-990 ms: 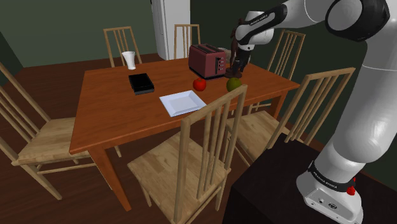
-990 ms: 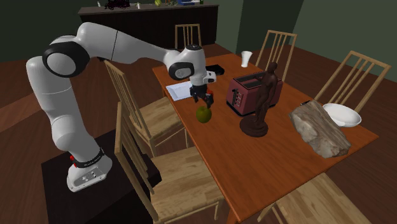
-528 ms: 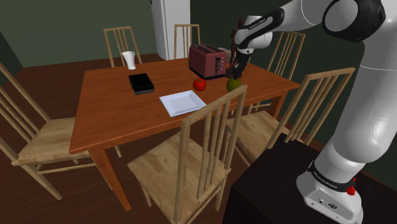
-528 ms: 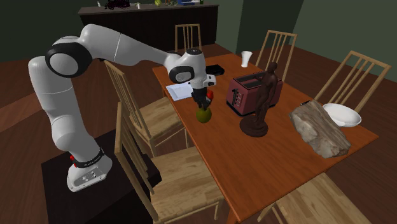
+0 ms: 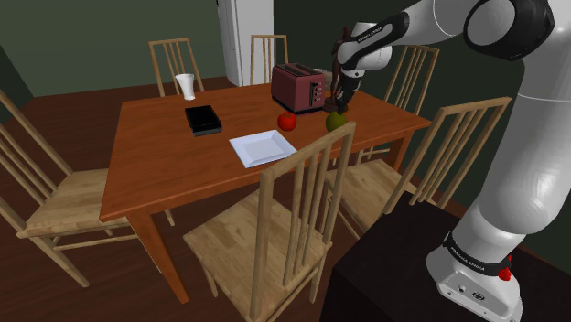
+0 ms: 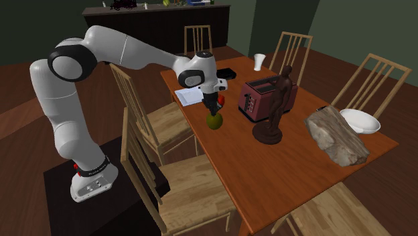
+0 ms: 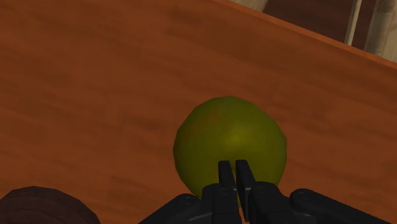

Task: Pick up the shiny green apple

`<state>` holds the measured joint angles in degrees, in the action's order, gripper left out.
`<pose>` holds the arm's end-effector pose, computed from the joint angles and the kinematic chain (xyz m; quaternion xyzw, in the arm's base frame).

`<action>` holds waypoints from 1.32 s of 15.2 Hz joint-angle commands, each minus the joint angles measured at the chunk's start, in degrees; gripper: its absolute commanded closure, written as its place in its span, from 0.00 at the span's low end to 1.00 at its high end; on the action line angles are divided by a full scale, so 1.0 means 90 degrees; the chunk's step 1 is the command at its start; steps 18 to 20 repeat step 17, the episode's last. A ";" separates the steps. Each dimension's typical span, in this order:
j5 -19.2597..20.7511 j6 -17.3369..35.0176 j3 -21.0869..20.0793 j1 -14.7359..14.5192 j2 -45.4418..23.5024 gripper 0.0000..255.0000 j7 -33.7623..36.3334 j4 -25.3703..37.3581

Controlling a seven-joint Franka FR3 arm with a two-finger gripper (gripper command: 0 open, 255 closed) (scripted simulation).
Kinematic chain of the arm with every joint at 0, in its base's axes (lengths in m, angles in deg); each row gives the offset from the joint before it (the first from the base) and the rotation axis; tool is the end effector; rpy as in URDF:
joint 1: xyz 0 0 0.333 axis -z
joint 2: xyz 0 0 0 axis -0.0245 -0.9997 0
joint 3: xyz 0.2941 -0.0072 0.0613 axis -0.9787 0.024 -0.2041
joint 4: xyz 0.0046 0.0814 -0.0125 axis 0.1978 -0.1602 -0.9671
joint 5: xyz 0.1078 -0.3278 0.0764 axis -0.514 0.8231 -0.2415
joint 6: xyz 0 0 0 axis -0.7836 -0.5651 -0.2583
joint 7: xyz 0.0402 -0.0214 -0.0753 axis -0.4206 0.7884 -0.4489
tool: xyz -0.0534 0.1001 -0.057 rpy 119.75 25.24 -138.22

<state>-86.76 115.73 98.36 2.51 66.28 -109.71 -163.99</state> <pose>0.5501 -0.1993 0.3965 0.9952 0.0573 0.0785 0.0132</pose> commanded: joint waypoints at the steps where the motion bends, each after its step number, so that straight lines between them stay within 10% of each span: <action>1: 0.0018 -0.0076 0.0004 -0.0003 0.0032 1.00 0.0015 0.0045; 20: 0.0204 -0.1192 0.0046 -0.0024 0.0367 1.00 0.0171 0.0848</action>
